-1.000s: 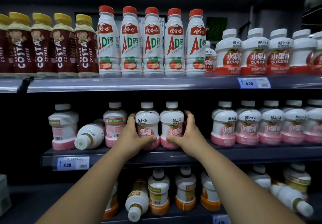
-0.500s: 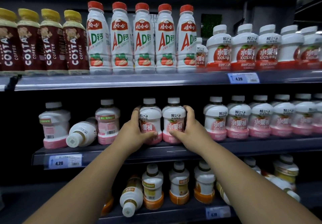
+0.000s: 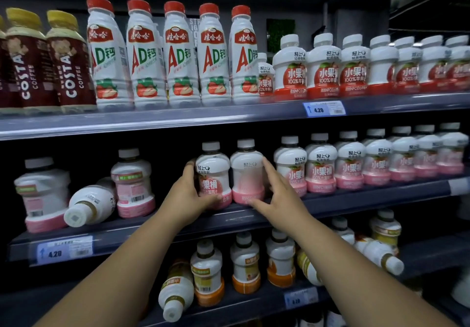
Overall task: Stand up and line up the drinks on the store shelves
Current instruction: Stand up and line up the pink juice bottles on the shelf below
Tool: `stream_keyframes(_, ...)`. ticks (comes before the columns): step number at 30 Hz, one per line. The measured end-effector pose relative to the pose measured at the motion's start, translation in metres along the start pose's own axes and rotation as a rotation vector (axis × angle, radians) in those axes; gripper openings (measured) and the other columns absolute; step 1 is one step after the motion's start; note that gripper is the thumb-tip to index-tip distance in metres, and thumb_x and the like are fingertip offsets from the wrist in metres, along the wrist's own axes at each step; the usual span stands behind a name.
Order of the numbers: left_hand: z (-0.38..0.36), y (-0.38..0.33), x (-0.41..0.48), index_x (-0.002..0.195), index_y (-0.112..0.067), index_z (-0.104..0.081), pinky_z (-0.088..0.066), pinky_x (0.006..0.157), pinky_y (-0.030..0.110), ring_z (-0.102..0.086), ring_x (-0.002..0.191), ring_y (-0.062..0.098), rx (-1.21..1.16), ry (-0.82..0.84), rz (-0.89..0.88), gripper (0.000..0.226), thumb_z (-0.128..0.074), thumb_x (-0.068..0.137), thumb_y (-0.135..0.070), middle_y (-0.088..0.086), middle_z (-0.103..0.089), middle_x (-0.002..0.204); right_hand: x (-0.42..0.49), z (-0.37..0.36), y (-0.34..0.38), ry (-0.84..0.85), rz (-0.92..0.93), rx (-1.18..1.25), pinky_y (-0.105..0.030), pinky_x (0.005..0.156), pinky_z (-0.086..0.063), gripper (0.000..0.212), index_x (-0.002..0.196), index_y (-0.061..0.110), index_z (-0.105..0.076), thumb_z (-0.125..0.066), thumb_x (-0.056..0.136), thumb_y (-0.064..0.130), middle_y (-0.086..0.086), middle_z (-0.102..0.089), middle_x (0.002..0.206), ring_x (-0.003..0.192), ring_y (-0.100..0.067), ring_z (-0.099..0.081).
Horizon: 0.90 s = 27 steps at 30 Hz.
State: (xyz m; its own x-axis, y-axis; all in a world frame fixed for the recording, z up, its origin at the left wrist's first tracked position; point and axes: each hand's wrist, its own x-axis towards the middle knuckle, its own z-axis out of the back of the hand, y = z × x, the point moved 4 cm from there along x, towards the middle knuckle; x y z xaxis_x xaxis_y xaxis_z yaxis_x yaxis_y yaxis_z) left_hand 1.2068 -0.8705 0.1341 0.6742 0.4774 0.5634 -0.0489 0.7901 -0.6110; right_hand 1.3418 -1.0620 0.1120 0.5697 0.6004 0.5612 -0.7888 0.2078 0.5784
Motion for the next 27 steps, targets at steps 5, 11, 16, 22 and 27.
stream_keyframes(5, -0.010, -0.002, 0.002, 0.142, -0.034, -0.032, -0.054, 0.089, 0.036, -0.068, 0.101, 0.014, 0.066, 0.010, -0.009, 0.094, -0.085, 0.066, -0.047, -0.007, -0.070, 0.115, -0.019, -0.001, -0.004, -0.041, 0.017, -0.045, -0.019, 0.109, -0.022, 0.092, 0.157, 0.046, -0.010, -0.072, 0.089, 0.039, 0.017, -0.021, 0.161, 0.145, -0.004, -0.024)
stream_keyframes(11, -0.018, -0.012, 0.002, 0.150, -0.031, -0.014, -0.055, 0.084, 0.042, -0.067, 0.102, 0.026, 0.288, 0.040, 0.029, 0.104, -0.071, 0.070, -0.068, -0.001, -0.070, 0.116, -0.030, 0.005, 0.003, -0.084, 0.017, -0.045, -0.026, 0.114, -0.029, 0.085, 0.156, 0.042, -0.020, -0.072, 0.088, 0.039, 0.016, -0.028, 0.158, 0.143, -0.006, -0.029)
stream_keyframes(16, -0.009, -0.030, -0.020, 0.151, -0.031, -0.023, -0.051, 0.093, 0.042, -0.058, 0.115, 0.025, 0.311, -0.011, -0.050, 0.104, -0.073, 0.067, -0.065, 0.004, -0.059, 0.127, -0.038, 0.011, 0.011, -0.039, 0.072, -0.086, -0.034, 0.119, -0.027, 0.082, 0.156, 0.040, -0.022, -0.070, 0.089, 0.040, 0.016, -0.026, 0.160, 0.146, -0.007, -0.024)
stream_keyframes(22, 0.016, -0.019, -0.080, 0.155, -0.028, -0.026, -0.033, 0.112, 0.035, -0.035, 0.140, 0.020, 0.539, -0.061, -0.102, 0.091, -0.071, 0.082, -0.054, -0.002, -0.036, 0.155, -0.045, -0.006, 0.029, 0.104, 0.148, -0.133, -0.031, 0.121, -0.016, 0.077, 0.155, 0.041, -0.022, -0.066, 0.092, 0.043, 0.013, -0.016, 0.164, 0.151, -0.010, -0.011)
stream_keyframes(27, 0.049, 0.002, -0.115, 0.153, -0.027, -0.031, -0.037, 0.111, 0.040, -0.037, 0.137, 0.022, 0.571, -0.085, -0.045, 0.089, -0.073, 0.080, -0.053, 0.000, -0.039, 0.151, -0.053, -0.036, 0.057, 0.174, 0.226, -0.089, -0.024, 0.115, -0.013, 0.073, 0.154, 0.039, -0.026, -0.066, 0.093, 0.041, 0.013, -0.015, 0.163, 0.149, -0.010, -0.011)
